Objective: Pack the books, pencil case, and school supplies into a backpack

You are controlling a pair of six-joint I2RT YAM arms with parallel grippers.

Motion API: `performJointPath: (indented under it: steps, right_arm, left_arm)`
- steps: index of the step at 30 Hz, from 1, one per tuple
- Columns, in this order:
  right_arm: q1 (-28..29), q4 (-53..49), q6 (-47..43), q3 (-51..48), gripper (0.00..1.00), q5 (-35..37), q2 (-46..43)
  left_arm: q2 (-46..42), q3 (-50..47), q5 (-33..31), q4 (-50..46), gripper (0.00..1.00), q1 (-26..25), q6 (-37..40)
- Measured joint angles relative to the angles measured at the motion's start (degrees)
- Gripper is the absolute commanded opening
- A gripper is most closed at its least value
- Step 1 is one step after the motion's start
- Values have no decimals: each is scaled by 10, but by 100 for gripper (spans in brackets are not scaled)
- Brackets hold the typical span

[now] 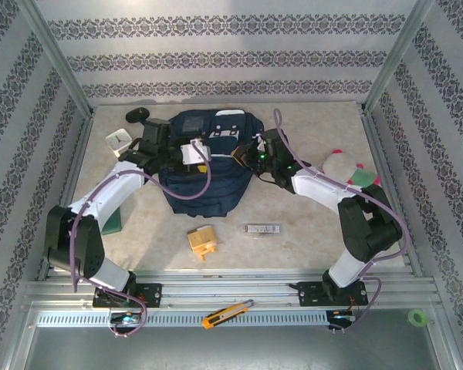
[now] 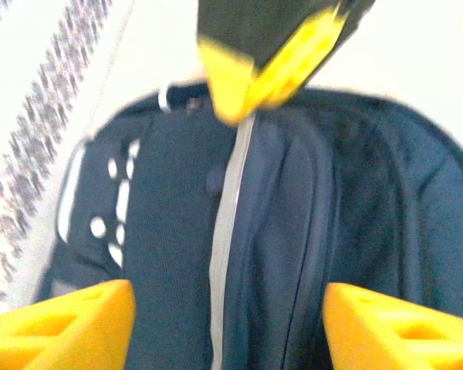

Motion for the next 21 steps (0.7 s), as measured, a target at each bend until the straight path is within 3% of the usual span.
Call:
performJointPath:
  steps: [5,10,12,15,17,19,21]
  right_arm:
    - [12,0,2,8,0,14,0]
    - [18,0,2,9,0,21,-1]
    - [19,-1,2,9,0,24,-2]
    - [20,0,1,9,0,35,-5]
    - [20,2,0,9,0,44,-7]
    - [20,-1,-4,9,9,51,-11]
    - [20,0,-21,-2,30,58,-27]
  left_arm:
    - [4,1,-40,51,78,-75,-50]
    - [67,30,-92,49,73,-75,-72]
    - [85,40,-114,43,59,-75,-79]
    - [90,47,-113,23,18,-76,-83]
    - [90,50,-104,10,2,-77,-83]
    - [90,55,-96,8,0,-75,-82]
    - [88,58,-78,5,0,-68,-85]
